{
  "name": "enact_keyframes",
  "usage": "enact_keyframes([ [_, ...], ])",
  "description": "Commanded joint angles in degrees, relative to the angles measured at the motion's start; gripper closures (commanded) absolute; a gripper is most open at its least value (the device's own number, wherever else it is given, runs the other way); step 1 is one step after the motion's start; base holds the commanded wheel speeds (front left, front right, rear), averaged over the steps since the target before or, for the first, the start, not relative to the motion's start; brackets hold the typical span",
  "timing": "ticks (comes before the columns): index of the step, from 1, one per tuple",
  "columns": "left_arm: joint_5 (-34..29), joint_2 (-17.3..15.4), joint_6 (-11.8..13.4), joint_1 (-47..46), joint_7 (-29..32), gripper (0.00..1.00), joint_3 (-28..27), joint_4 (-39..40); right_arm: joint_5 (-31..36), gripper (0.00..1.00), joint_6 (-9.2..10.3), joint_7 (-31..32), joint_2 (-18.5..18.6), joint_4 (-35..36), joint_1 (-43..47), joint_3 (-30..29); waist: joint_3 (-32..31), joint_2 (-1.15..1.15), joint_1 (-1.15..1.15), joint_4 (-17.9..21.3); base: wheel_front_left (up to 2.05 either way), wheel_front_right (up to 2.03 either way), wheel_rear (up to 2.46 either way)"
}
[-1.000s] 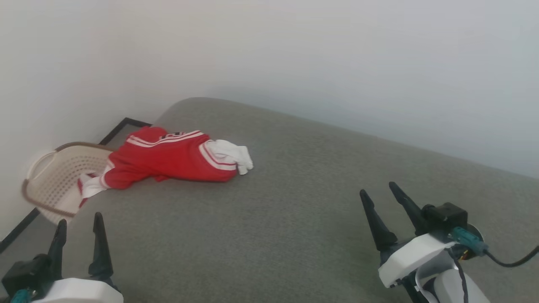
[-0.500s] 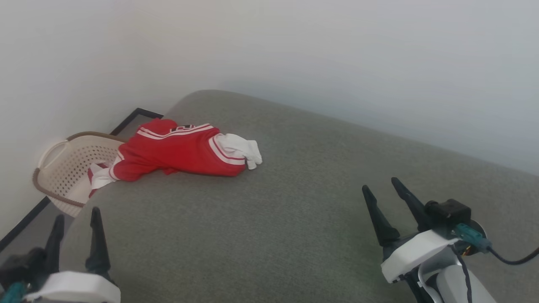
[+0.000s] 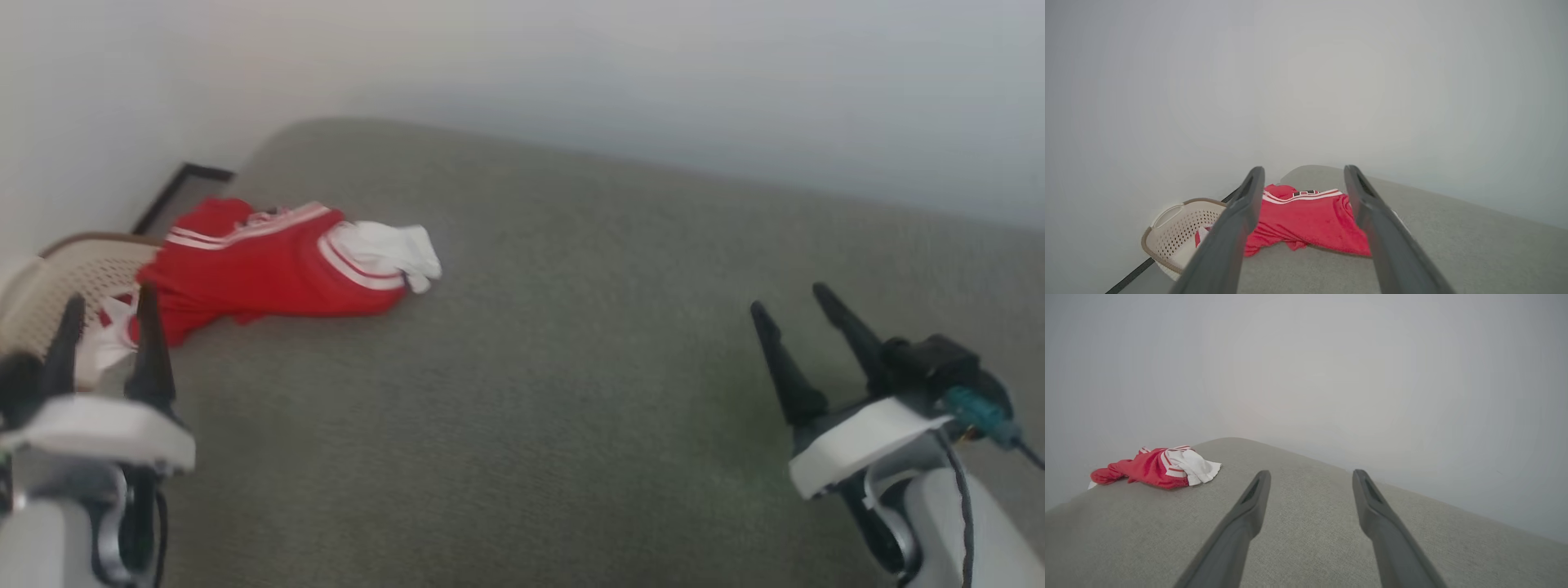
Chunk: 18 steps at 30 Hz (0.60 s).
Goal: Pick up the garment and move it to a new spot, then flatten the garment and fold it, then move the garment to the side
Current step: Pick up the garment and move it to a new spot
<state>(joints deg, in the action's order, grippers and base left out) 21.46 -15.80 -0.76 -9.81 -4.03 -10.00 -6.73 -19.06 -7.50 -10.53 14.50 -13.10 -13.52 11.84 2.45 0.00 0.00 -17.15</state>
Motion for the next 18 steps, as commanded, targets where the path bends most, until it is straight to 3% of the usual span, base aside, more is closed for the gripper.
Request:
enact_keyframes([
  [1,0.60,-0.67,-0.24,-2.57,0.43,0.00,-0.08,-1.00,0.27,0.00,0.02,0.41,0.65,1.14,-1.01,-0.19,4.13,0.00,0.00,2.98,0.00,0.00,0.00],
  [10,1.09,-3.44,-1.56,-14.49,3.15,0.00,1.65,-10.20,0.19,0.00,0.02,2.32,3.49,6.06,-3.06,-1.43,12.45,0.00,0.00,6.77,0.00,0.00,0.00],
  [18,2.28,-4.97,-1.93,-27.07,10.12,0.00,3.72,-26.35,0.34,0.00,0.02,3.99,5.60,10.20,-4.57,-2.16,19.41,0.00,0.00,8.89,0.00,0.00,0.00],
])
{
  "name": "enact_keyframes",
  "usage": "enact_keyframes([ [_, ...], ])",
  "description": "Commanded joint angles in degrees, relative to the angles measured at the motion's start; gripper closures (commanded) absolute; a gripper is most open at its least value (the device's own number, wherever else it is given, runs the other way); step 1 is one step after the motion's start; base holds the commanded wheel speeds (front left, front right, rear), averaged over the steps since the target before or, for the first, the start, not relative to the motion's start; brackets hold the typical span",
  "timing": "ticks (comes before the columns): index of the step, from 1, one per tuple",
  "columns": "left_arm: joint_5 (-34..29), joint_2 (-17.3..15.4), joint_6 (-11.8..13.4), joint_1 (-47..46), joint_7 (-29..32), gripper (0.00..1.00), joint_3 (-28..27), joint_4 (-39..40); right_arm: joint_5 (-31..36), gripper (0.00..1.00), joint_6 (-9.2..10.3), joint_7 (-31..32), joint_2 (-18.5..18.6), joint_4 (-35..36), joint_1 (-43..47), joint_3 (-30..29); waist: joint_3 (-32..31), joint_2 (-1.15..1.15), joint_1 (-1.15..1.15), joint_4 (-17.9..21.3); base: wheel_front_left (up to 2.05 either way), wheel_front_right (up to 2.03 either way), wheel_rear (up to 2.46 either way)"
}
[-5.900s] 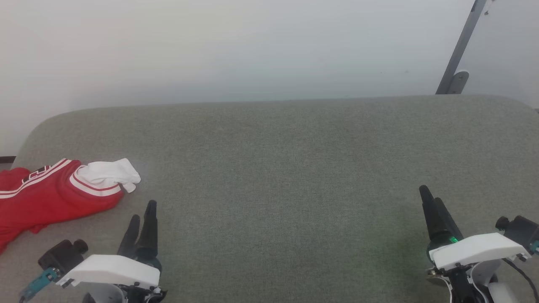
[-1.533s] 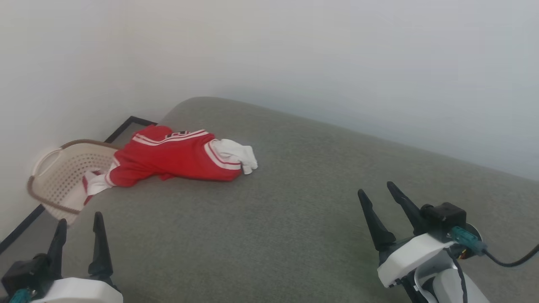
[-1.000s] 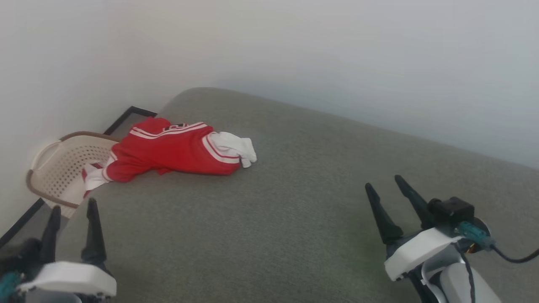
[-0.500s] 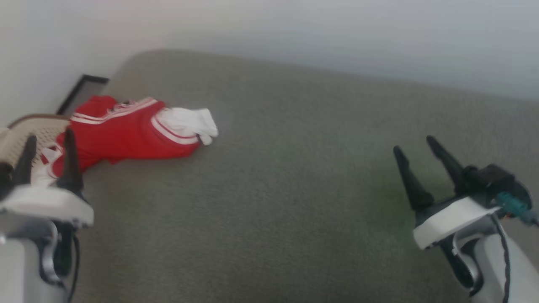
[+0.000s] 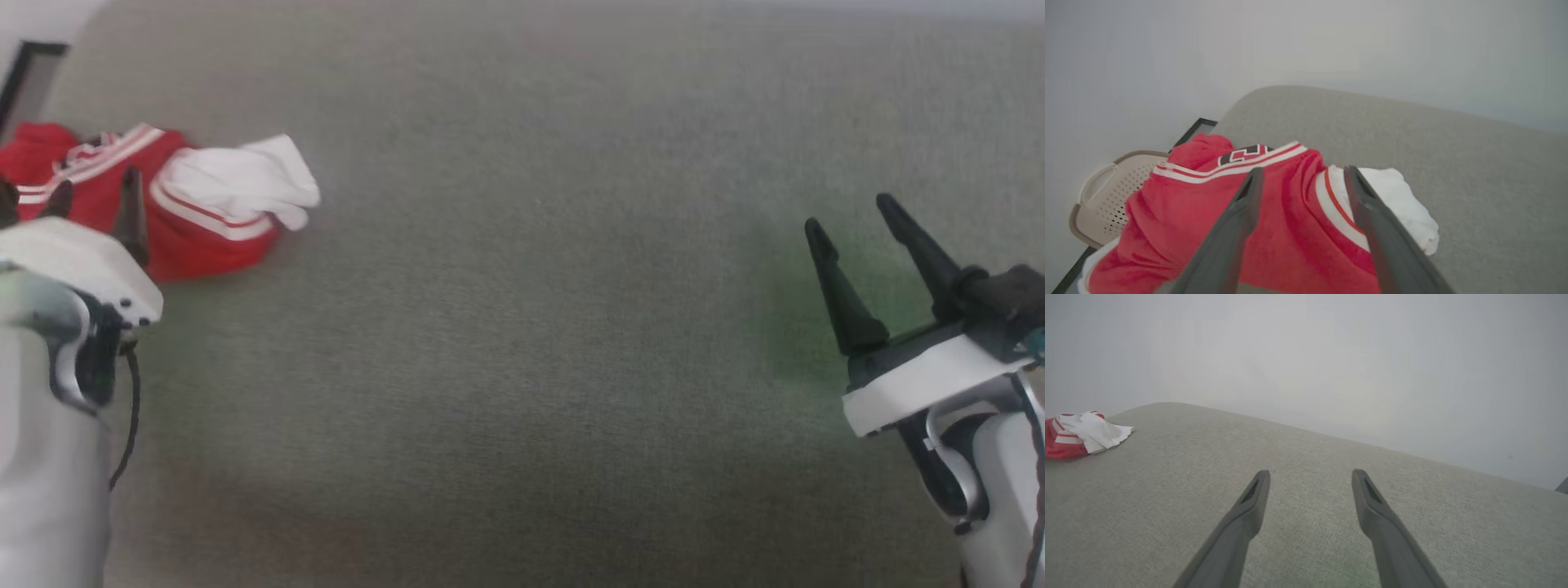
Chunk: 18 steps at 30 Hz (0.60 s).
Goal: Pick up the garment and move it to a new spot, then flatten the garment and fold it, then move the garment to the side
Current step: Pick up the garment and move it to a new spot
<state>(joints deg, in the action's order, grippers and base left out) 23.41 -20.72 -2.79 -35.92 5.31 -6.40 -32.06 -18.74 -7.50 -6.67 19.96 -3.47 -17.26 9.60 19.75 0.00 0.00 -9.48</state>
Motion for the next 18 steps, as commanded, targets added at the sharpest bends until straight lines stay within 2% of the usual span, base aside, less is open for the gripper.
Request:
enact_keyframes([
  [1,0.21,-0.37,-0.10,-2.24,1.95,0.00,0.48,-3.12,0.08,0.00,0.02,0.47,0.31,0.89,-1.03,0.18,2.64,0.00,0.00,1.39,0.00,0.00,0.00],
  [12,-1.22,-2.75,1.85,-12.85,14.77,0.00,3.85,-23.03,0.30,0.00,0.02,2.49,1.73,3.44,-2.32,-0.07,6.46,0.00,0.00,2.76,0.00,0.00,0.00],
  [18,-2.16,-1.81,1.11,-15.03,16.50,0.00,6.32,-30.17,0.17,0.00,0.02,3.08,1.71,4.11,-2.86,-0.33,6.99,0.00,0.00,3.37,0.00,0.00,0.00],
])
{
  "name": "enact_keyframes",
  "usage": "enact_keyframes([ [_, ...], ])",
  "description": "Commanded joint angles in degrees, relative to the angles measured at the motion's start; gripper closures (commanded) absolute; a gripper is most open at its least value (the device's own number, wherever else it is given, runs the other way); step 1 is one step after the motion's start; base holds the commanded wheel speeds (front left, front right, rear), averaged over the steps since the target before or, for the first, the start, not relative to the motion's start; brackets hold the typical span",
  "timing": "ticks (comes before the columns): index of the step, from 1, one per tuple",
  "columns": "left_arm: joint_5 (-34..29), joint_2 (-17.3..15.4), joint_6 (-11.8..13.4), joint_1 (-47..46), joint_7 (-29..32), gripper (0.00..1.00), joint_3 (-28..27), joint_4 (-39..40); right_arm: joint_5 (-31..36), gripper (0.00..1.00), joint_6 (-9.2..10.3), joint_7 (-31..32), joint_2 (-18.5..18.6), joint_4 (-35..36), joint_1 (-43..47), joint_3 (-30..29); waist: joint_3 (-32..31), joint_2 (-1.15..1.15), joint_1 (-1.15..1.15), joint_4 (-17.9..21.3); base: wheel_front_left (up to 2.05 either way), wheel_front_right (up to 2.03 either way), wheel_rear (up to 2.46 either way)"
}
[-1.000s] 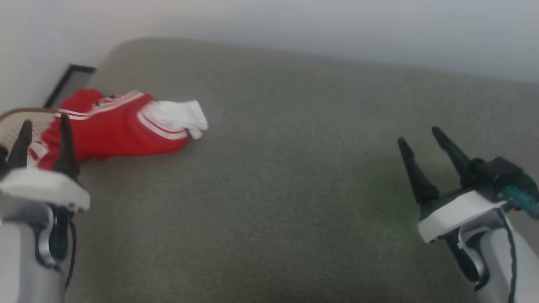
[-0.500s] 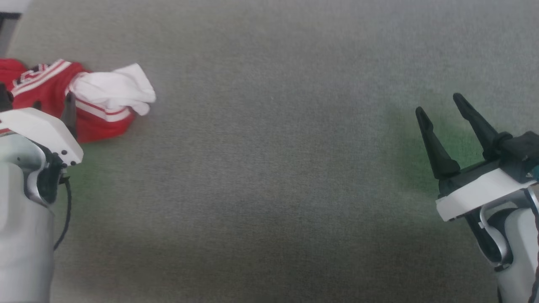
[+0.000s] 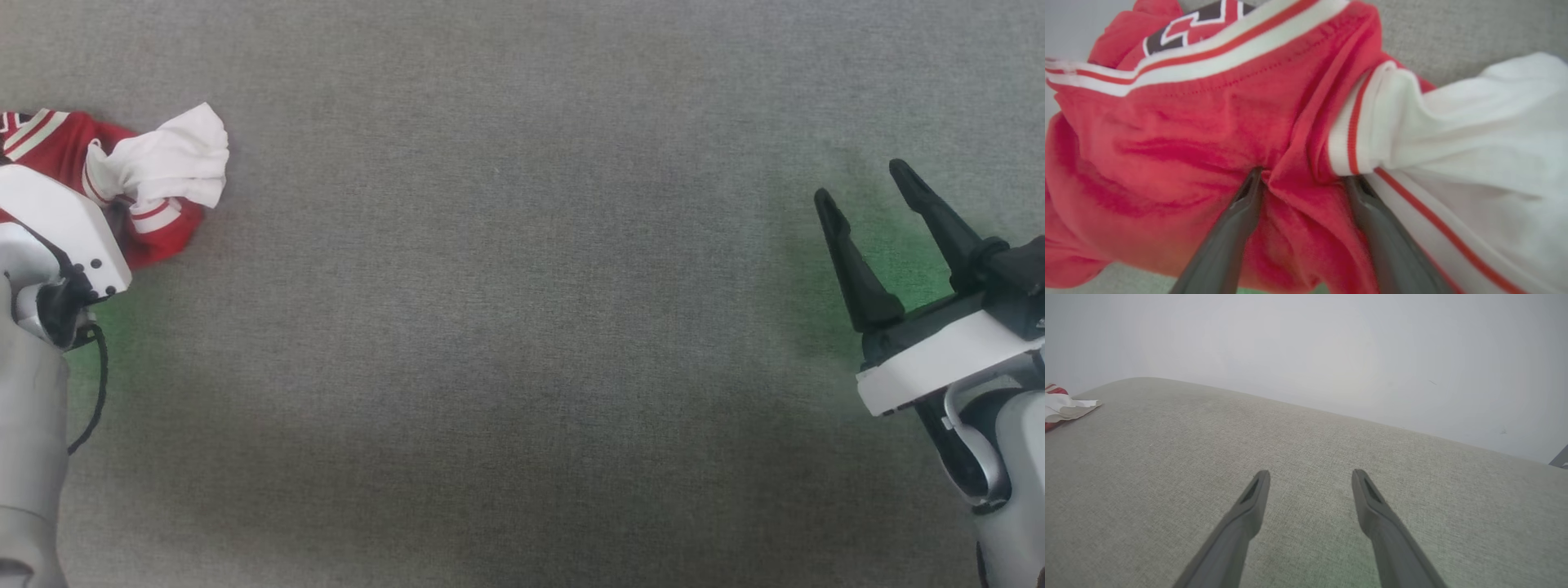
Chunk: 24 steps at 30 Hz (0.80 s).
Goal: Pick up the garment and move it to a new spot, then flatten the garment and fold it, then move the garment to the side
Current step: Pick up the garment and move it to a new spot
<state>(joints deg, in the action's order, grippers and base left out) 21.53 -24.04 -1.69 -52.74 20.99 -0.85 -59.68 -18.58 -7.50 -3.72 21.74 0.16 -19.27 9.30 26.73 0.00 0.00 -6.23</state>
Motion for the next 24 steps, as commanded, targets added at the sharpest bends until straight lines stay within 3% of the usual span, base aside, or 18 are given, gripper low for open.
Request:
enact_keyframes([
  [1,-0.25,1.73,-0.08,1.46,0.57,0.00,0.88,-3.46,0.08,0.00,0.02,0.13,-0.21,0.51,-0.95,-0.03,-0.04,0.00,0.00,0.20,0.00,0.00,0.00],
  [2,-0.08,1.88,-0.20,1.09,0.53,0.02,0.95,-4.32,0.18,0.00,0.02,0.12,-0.33,0.48,-0.95,-0.08,-0.14,0.00,0.00,0.24,0.00,0.00,0.00],
  [3,0.10,1.98,-0.24,0.85,0.04,0.51,0.90,-4.96,0.31,0.00,0.02,0.01,-0.45,0.45,-0.97,-0.13,-0.28,0.00,0.00,0.26,0.00,0.00,0.00],
  [4,0.08,1.79,0.06,0.43,-0.83,0.88,0.86,-5.31,0.40,0.00,0.02,-0.18,-0.60,0.31,-0.99,-0.19,-0.55,0.00,0.00,0.26,0.00,0.00,0.00],
  [5,0.12,1.41,0.31,-0.13,-1.59,1.00,0.72,-5.63,0.40,0.00,0.02,-0.30,-0.71,0.16,-1.02,-0.21,-0.81,0.00,0.00,0.25,0.00,0.00,0.00],
  [10,0.52,-0.53,0.12,-1.98,-5.26,1.00,0.25,-5.83,0.42,0.00,0.02,-0.87,-1.11,-0.78,-0.62,-0.42,-2.35,0.00,0.00,-0.21,0.00,0.00,0.00],
  [24,-2.54,-5.90,-3.55,-5.28,-17.09,1.00,3.50,-0.64,0.66,0.00,0.02,-3.46,-4.99,-5.12,1.60,-1.00,-11.42,0.00,0.00,-2.40,0.00,0.00,0.00],
])
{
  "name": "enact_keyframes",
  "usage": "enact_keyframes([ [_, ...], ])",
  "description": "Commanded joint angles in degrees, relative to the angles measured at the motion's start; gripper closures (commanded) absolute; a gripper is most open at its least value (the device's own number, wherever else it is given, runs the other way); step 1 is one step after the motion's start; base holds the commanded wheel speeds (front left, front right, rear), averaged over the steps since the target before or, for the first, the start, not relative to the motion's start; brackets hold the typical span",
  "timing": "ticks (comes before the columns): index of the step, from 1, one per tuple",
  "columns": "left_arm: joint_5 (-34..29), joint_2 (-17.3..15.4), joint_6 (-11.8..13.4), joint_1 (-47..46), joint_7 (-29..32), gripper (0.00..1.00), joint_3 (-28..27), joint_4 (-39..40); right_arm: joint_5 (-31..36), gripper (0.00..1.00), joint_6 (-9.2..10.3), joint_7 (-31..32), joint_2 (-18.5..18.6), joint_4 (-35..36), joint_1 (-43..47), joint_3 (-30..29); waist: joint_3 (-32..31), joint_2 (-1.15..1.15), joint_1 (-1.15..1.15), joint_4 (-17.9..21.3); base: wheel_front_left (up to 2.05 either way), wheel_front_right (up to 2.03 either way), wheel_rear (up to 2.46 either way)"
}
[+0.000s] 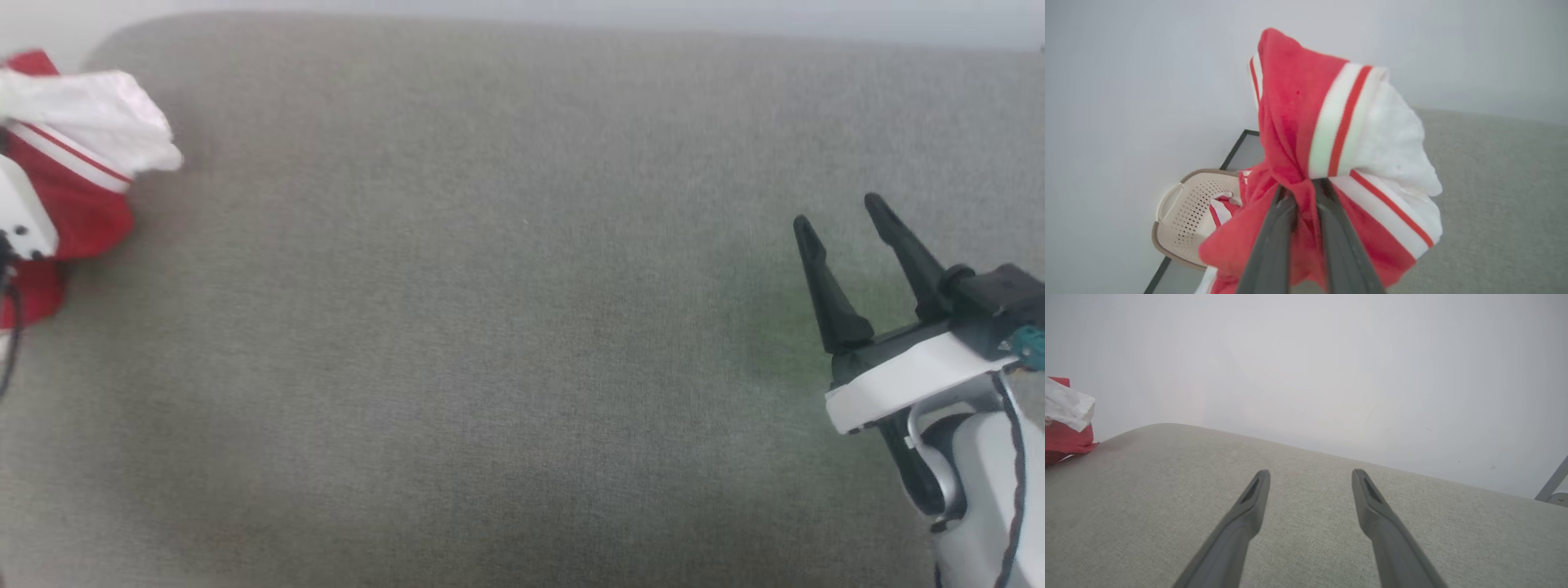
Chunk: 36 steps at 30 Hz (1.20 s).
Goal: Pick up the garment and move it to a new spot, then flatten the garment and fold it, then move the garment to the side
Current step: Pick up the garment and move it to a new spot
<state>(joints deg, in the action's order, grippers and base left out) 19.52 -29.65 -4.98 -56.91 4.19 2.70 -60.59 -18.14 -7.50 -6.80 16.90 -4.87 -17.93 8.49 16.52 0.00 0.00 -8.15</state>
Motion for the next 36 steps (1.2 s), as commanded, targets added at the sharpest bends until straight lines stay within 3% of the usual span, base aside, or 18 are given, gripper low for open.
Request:
enact_keyframes([
  [1,-0.82,-0.61,-0.35,-1.30,-0.61,1.00,0.27,0.86,0.31,0.00,0.02,-0.50,-0.44,-0.29,0.55,-0.33,-1.98,0.00,0.00,-0.65,0.00,0.00,0.00],
  [9,-1.28,-3.85,-1.75,-2.44,1.01,1.00,2.98,8.01,0.59,0.00,0.02,-1.55,-2.53,-2.09,2.23,-1.17,-7.16,0.00,0.00,-1.68,0.00,0.00,0.00],
  [20,1.53,-7.61,-2.31,2.12,12.23,1.00,4.87,28.32,0.64,0.00,0.02,-2.97,-4.59,-3.46,3.57,-2.88,-11.93,0.00,0.00,-0.71,0.00,0.00,0.00],
  [27,4.32,-8.99,-0.32,8.68,21.86,1.00,4.06,44.96,1.00,0.00,0.02,-3.71,-5.24,-3.76,4.26,-5.03,-12.96,0.00,0.00,2.24,0.00,0.00,0.00],
  [36,6.92,-7.94,3.50,16.60,31.39,1.00,5.07,62.28,1.36,0.00,0.02,-4.52,-4.85,-4.01,4.28,-8.42,-12.50,0.00,0.00,7.58,0.00,0.00,0.00],
])
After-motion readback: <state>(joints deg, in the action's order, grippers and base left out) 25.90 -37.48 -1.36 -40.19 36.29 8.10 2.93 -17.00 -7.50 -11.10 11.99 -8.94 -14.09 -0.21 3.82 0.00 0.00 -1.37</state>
